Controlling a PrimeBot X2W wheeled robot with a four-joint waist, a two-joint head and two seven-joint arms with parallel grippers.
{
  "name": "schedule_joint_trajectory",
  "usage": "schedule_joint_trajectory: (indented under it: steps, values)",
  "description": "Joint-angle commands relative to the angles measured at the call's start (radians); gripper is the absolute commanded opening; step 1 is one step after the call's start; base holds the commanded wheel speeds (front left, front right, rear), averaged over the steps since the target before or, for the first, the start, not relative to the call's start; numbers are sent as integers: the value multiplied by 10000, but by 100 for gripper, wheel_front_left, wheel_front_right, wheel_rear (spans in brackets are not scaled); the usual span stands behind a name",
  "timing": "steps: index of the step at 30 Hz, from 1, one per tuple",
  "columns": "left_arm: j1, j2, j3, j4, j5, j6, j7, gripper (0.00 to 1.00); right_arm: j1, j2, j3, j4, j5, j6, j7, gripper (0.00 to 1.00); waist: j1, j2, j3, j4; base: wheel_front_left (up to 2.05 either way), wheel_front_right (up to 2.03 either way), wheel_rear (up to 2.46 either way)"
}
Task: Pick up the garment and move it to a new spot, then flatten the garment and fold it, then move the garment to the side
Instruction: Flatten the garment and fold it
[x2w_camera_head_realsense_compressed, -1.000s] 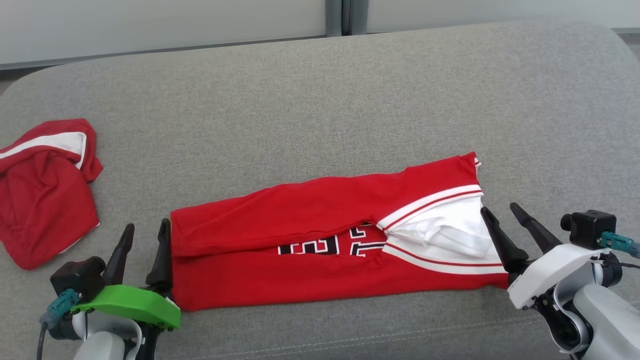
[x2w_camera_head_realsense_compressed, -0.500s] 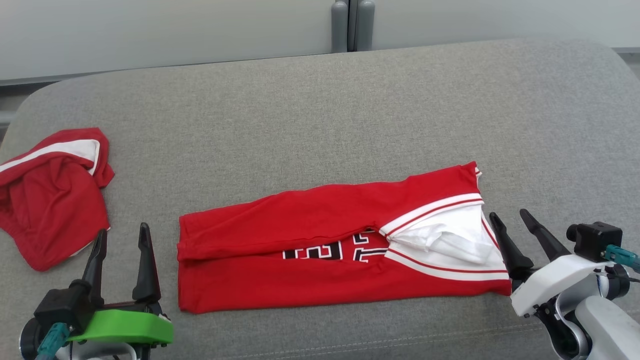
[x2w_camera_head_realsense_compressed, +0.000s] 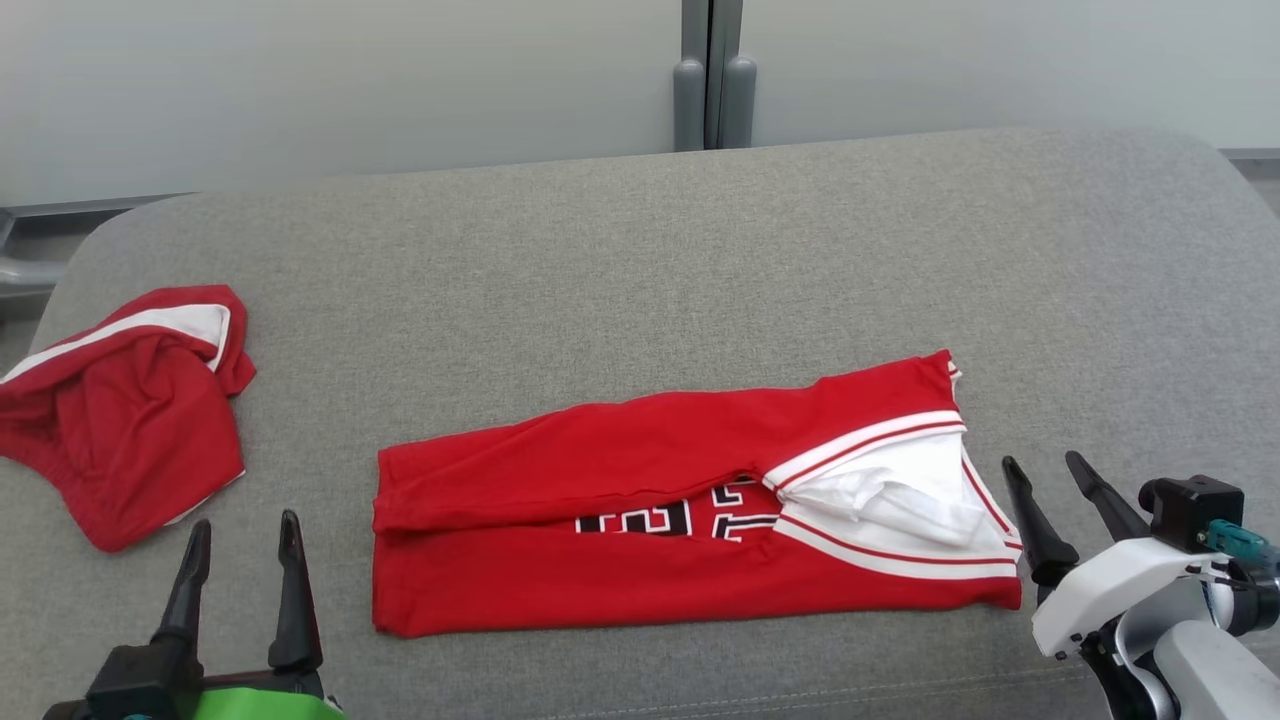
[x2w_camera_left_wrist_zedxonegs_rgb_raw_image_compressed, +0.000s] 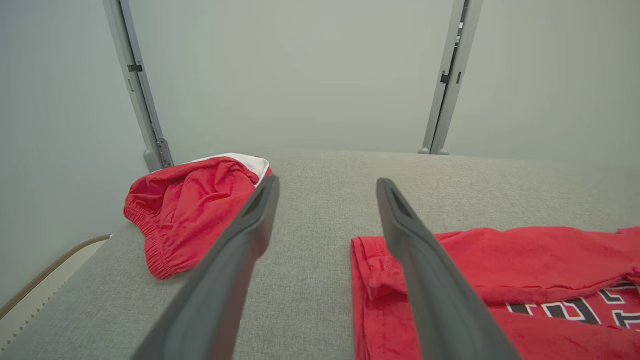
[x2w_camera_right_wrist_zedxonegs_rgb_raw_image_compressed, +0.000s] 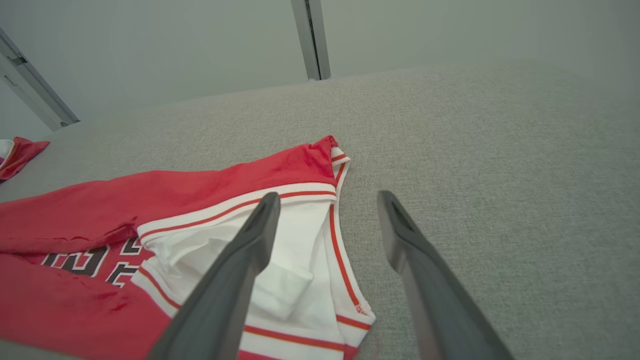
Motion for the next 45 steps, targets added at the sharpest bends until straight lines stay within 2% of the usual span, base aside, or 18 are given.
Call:
schedule_joint_trajectory:
  steps: [1, 8, 18, 32, 45]
  values:
    - [162, 3, -39, 23, 219, -13, -14, 100, -5, 44, -22, 127, -171, -12, -39, 100, 0, 0, -37, 63, 0, 0, 0]
    - [233, 334, -161, 277, 863, 28, -14, 100, -391, 160, 35, 864, -395, -11, -39, 100, 0, 0, -151, 277, 0, 0, 0]
    - [304, 330, -104, 265, 819, 30, -14, 100, -1242, 254, 436, 2053, -274, -13, 499, 100, 0, 0, -242, 368, 0, 0, 0]
    - [-63, 206, -320, 350, 697, -92, -14, 100, -3191, 689, 1412, 4561, 334, -13, 2295, 100, 0, 0, -8, 596, 0, 0, 0]
    - [-284, 125, -413, 466, 720, -113, -14, 100, -3957, 741, 2138, 6187, 1011, -13, 3017, 100, 0, 0, 324, 963, 0, 0, 0]
